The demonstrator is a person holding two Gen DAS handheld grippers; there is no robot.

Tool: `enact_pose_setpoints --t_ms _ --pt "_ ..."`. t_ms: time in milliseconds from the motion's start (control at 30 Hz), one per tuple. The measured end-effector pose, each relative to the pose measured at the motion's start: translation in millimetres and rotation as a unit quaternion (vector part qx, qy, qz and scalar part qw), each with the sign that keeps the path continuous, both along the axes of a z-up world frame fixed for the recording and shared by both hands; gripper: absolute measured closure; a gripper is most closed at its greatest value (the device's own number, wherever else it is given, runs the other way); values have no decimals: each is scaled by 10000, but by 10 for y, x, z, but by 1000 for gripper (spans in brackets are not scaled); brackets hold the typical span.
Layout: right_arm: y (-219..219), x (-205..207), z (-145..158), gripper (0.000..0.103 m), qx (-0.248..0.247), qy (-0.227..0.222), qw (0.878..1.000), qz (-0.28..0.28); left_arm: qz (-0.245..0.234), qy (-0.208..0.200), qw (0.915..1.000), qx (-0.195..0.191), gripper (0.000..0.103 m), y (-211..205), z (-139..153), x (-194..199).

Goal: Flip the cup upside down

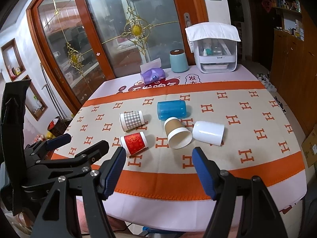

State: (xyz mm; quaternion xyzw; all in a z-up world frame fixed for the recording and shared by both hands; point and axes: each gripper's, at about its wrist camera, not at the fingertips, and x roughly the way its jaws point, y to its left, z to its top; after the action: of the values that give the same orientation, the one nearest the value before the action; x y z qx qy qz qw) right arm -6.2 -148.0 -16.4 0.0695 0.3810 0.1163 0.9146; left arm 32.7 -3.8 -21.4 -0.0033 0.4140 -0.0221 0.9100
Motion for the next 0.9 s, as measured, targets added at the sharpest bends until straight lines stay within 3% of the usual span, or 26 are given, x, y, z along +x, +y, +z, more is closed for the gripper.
enact_pose_setpoints --t_ms 900 --pt "22 55 -78 33 21 73 10000 -10 48 26 10000 -14 1 13 -77 72"
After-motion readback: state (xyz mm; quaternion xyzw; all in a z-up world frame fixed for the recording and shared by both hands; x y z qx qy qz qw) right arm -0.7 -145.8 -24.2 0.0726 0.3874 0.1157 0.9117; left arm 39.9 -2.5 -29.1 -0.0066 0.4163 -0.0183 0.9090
